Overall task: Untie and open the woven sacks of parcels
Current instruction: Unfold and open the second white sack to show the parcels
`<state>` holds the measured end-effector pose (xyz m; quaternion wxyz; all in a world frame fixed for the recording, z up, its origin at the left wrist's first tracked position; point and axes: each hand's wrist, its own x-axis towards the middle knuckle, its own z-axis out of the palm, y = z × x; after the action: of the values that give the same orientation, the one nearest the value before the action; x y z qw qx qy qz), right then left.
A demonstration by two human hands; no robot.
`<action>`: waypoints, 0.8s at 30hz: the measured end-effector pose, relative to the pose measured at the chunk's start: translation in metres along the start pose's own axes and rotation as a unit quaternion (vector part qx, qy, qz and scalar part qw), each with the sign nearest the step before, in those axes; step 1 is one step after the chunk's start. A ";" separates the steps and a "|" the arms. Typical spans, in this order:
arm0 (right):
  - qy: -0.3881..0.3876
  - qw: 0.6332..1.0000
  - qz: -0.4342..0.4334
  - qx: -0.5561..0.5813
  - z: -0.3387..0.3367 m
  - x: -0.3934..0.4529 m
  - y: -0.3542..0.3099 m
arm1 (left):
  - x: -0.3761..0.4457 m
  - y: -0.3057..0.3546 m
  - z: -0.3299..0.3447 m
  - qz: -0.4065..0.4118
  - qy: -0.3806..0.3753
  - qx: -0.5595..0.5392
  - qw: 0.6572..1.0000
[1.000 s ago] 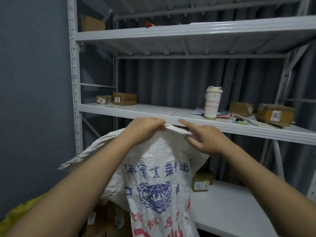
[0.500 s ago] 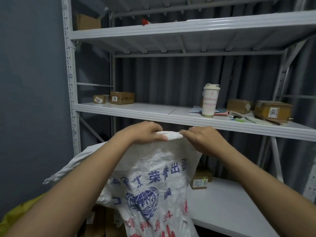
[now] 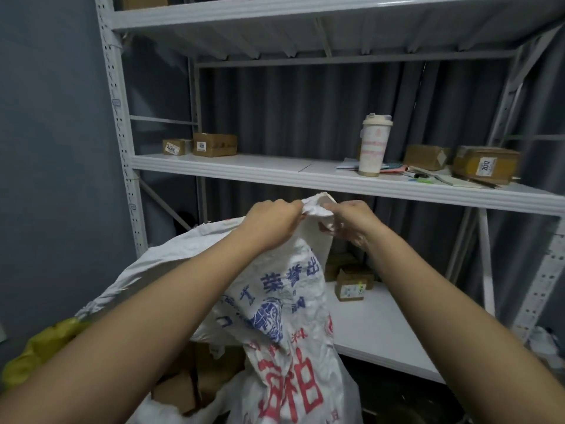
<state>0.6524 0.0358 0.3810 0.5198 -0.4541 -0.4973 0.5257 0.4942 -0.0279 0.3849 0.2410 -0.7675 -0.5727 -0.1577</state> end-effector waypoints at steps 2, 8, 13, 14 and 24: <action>-0.005 0.989 0.022 0.148 0.003 0.000 0.008 | -0.011 0.008 0.004 -0.005 -0.032 0.014 0.999; -0.036 0.982 -0.009 0.183 0.006 -0.008 0.009 | -0.015 0.003 -0.035 -0.032 -0.192 -0.203 0.960; -0.082 0.995 -0.057 0.011 0.009 -0.040 -0.010 | 0.013 -0.014 -0.047 -0.034 -0.148 -0.134 0.979; -0.086 0.994 -0.061 -0.018 0.009 -0.046 -0.011 | 0.015 -0.012 -0.041 -0.028 -0.178 -0.160 0.970; -0.081 0.946 -0.050 -0.310 -0.034 -0.103 0.055 | -0.025 0.005 -0.006 -0.032 -0.249 -0.383 0.889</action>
<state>0.6854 -0.0636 0.3194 0.3371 -0.5230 -0.6981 0.3543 0.4922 -0.0525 0.3757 -0.2275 -0.7953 -0.5334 -0.1769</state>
